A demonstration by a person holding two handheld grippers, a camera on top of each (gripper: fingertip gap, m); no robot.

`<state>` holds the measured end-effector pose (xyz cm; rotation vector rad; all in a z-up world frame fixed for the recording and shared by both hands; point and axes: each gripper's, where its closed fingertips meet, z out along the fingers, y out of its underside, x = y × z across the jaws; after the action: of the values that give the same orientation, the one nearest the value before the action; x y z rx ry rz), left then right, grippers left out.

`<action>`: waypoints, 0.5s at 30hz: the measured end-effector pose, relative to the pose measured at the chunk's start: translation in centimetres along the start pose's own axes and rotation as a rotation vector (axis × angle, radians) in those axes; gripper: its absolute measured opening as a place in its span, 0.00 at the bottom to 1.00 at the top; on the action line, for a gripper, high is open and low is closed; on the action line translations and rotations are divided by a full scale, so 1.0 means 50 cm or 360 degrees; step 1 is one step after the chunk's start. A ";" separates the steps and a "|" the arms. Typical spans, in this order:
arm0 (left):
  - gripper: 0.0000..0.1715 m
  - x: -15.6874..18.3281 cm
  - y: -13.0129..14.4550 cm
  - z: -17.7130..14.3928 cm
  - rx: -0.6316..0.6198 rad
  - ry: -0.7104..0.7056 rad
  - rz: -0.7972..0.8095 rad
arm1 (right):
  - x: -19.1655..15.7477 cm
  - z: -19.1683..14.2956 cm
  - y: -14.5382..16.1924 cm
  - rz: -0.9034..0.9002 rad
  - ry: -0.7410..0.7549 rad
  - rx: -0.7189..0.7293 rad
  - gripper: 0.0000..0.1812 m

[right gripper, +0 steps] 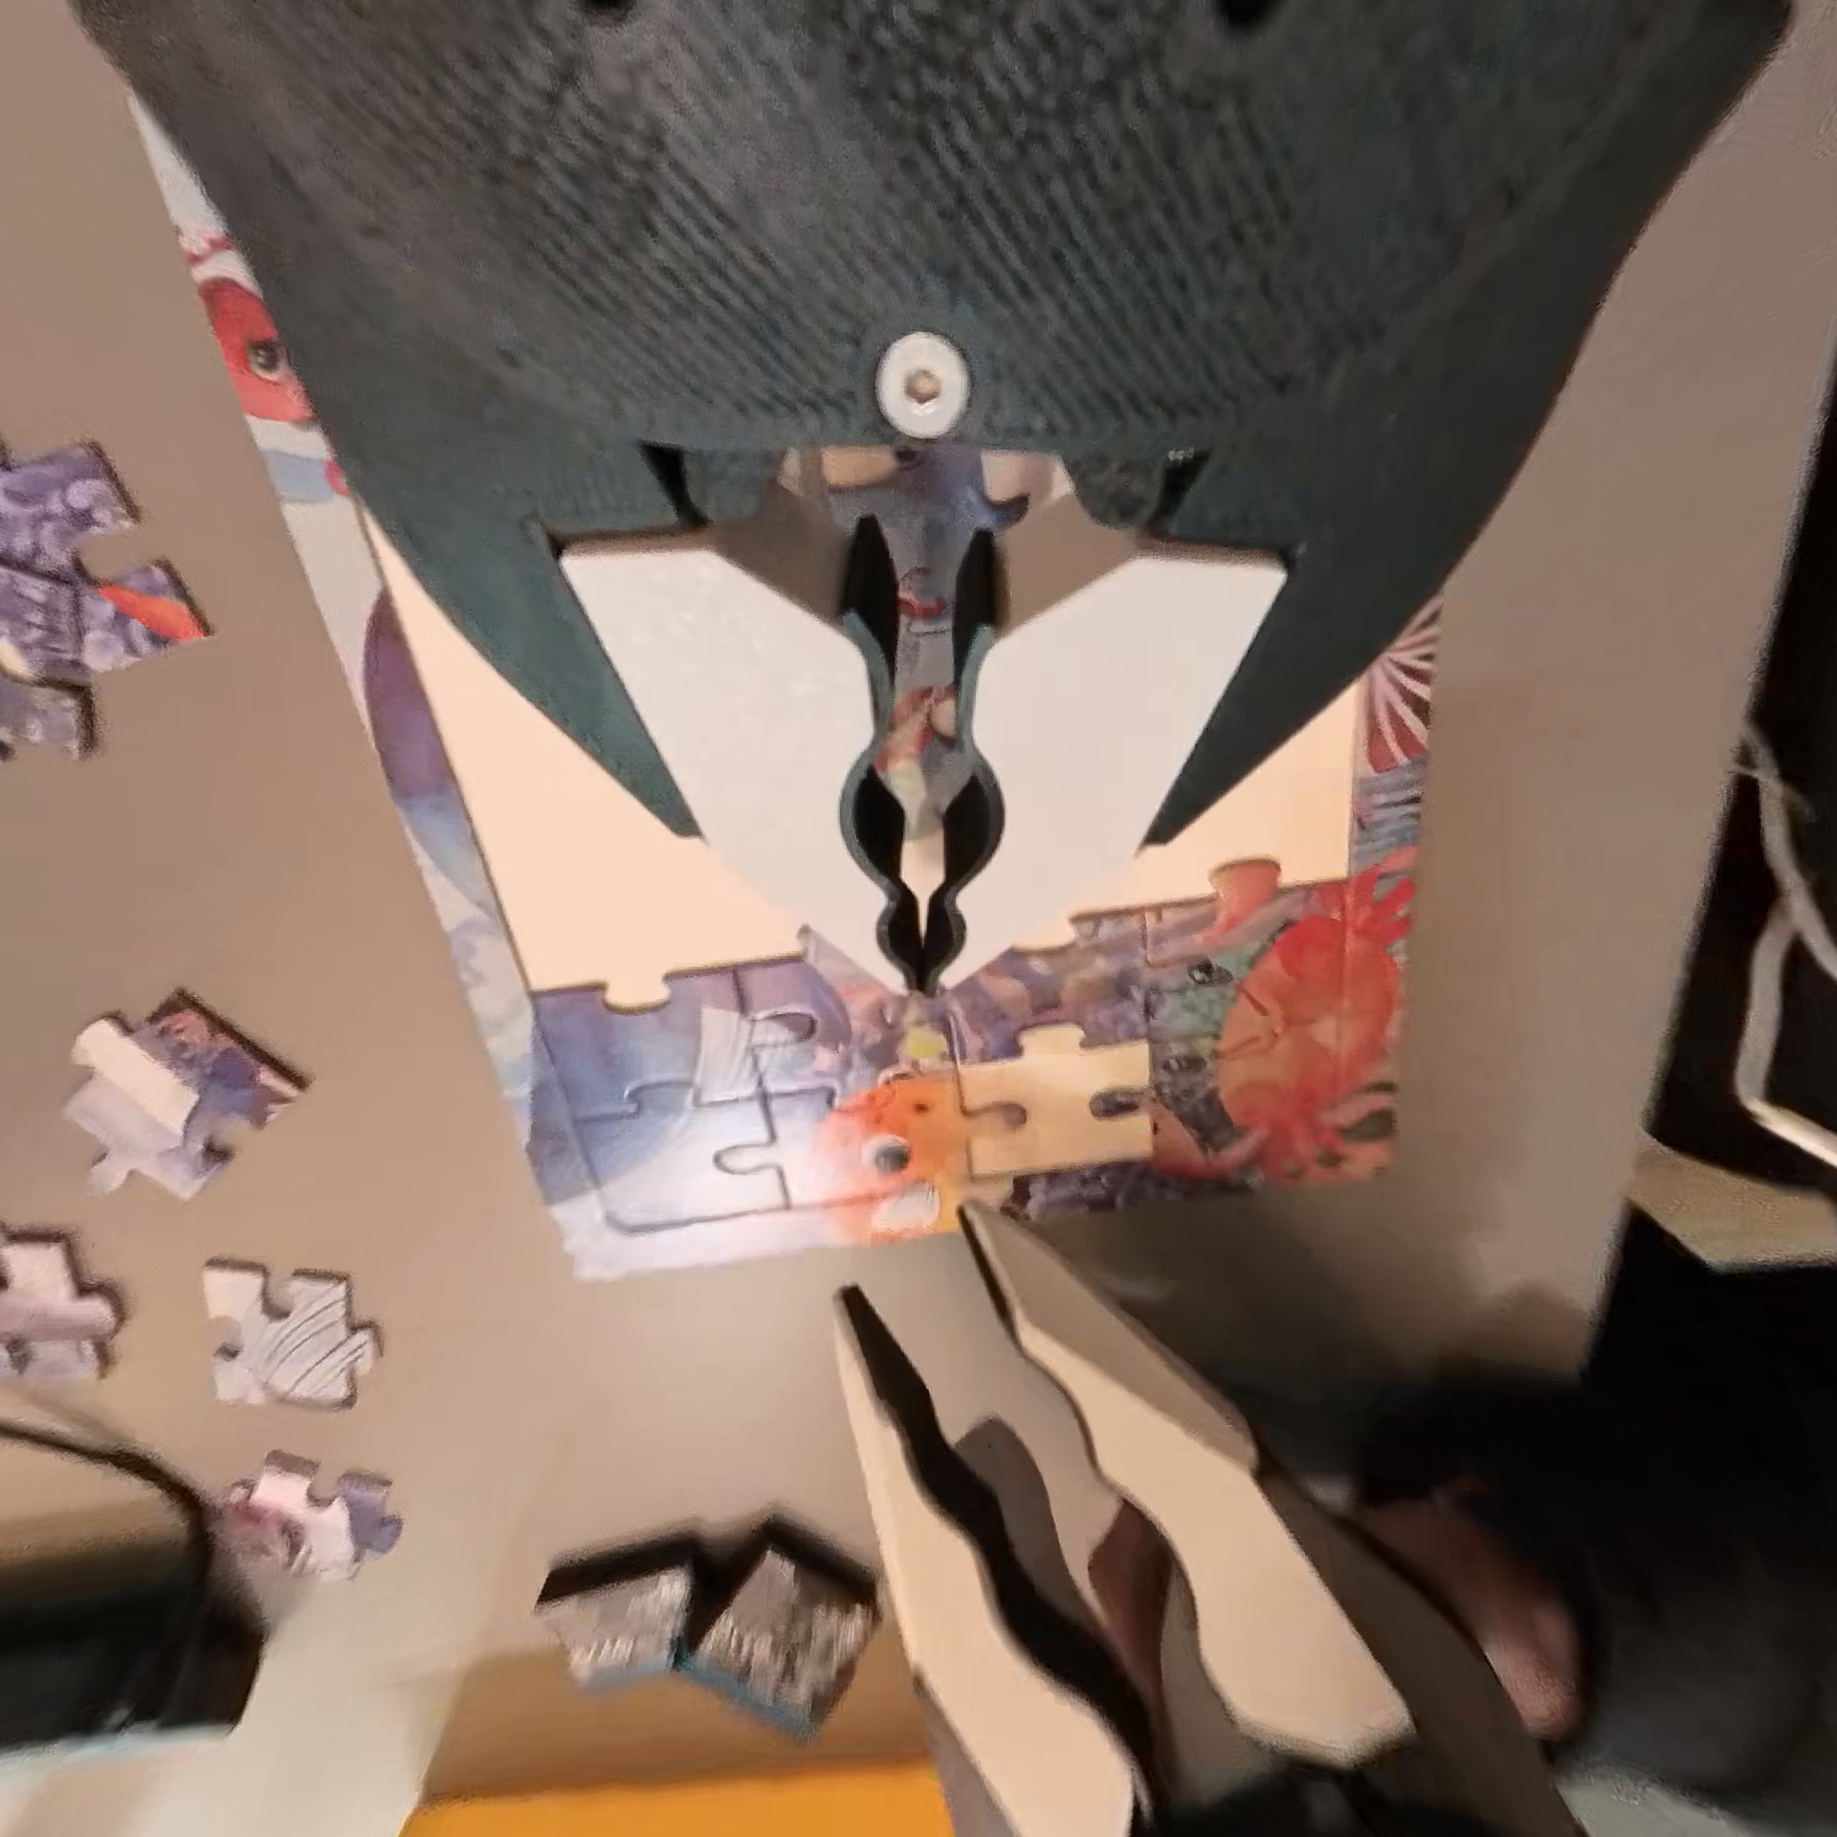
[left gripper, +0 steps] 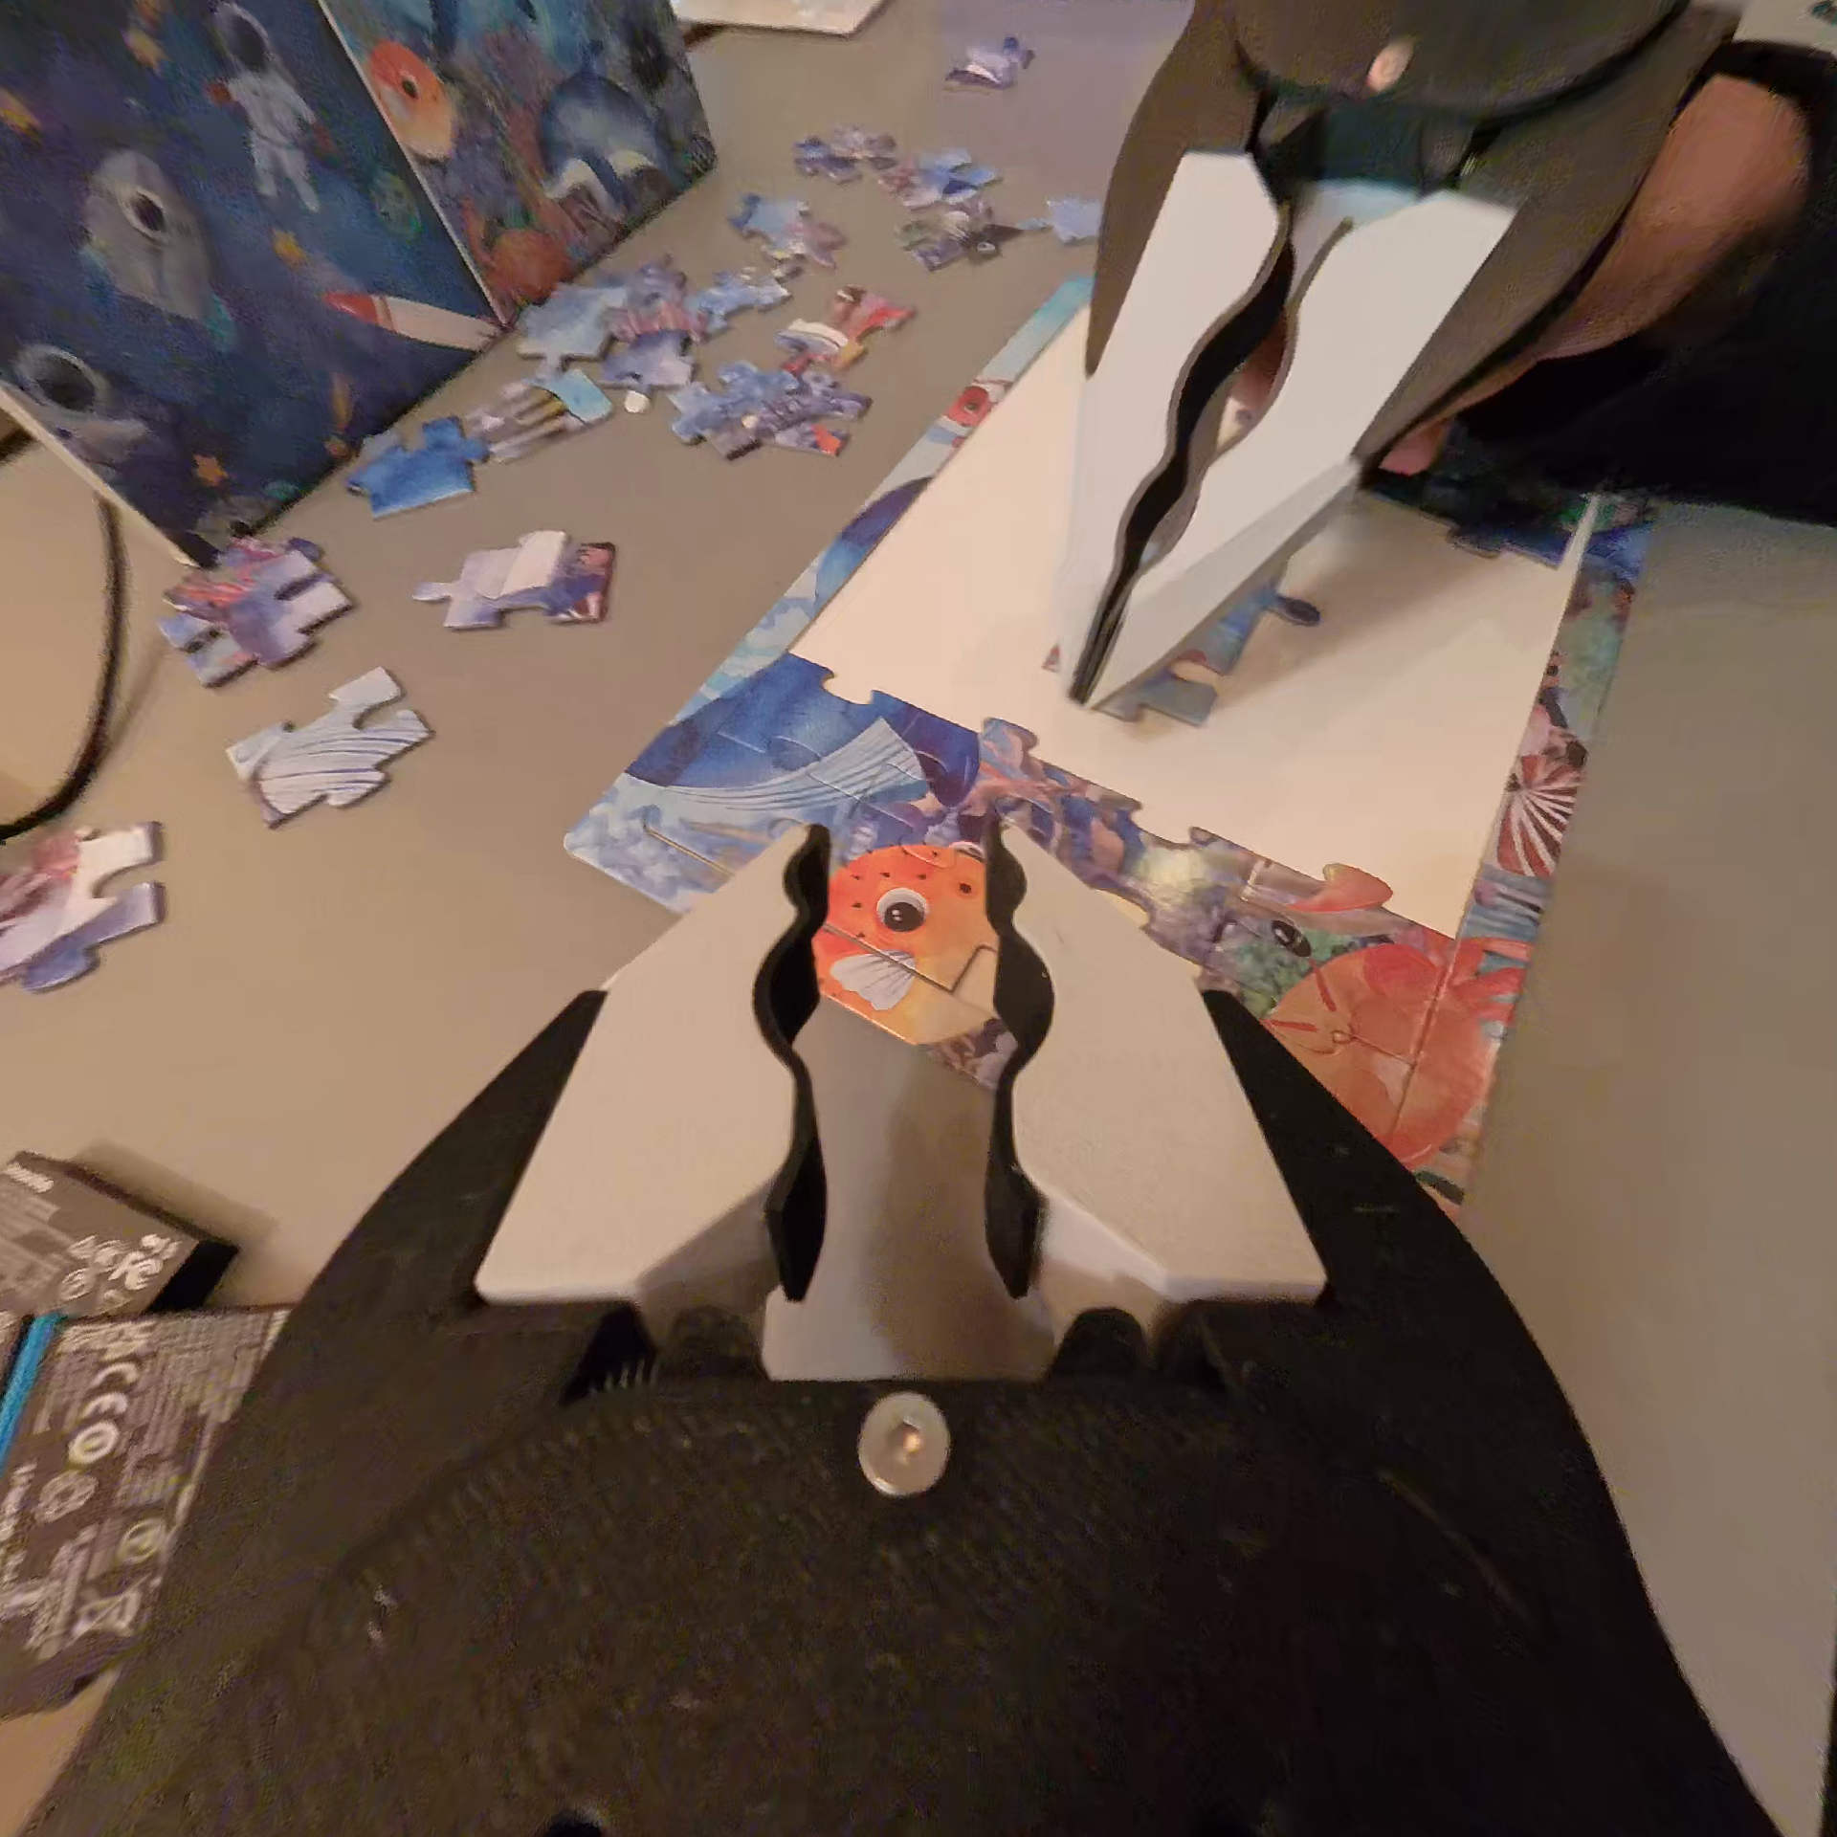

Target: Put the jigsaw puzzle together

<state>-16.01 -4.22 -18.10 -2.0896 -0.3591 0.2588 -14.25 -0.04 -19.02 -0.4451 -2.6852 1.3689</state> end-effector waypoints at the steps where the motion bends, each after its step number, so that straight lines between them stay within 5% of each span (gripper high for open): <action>1: 0.14 0.006 0.006 0.004 -0.0036 0.0047 -0.0013 | 0.001 0.012 0.018 -0.0037 0.0031 -0.0085 0.00; 3: 0.15 0.009 0.021 0.014 -0.0128 0.0071 -0.0032 | 0.008 0.023 0.039 -0.0105 0.0102 -0.0198 0.00; 8: 0.05 0.013 0.028 0.021 -0.0179 -0.0017 0.0113 | -0.010 0.014 -0.001 -0.0072 0.0032 -0.0029 0.00; 11: 0.00 0.013 0.036 0.026 -0.0226 -0.0042 0.0147 | 0.002 0.025 0.035 -0.0117 0.0094 -0.0202 0.00; 15: 0.00 0.009 0.042 0.030 -0.0268 -0.0056 0.0135 | -0.010 0.015 0.010 -0.0073 0.0032 -0.0075 0.00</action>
<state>-15.74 -3.89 -20.70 -2.2716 -0.3231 0.3260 -13.85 -0.51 -19.83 -0.3965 -2.6985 1.2848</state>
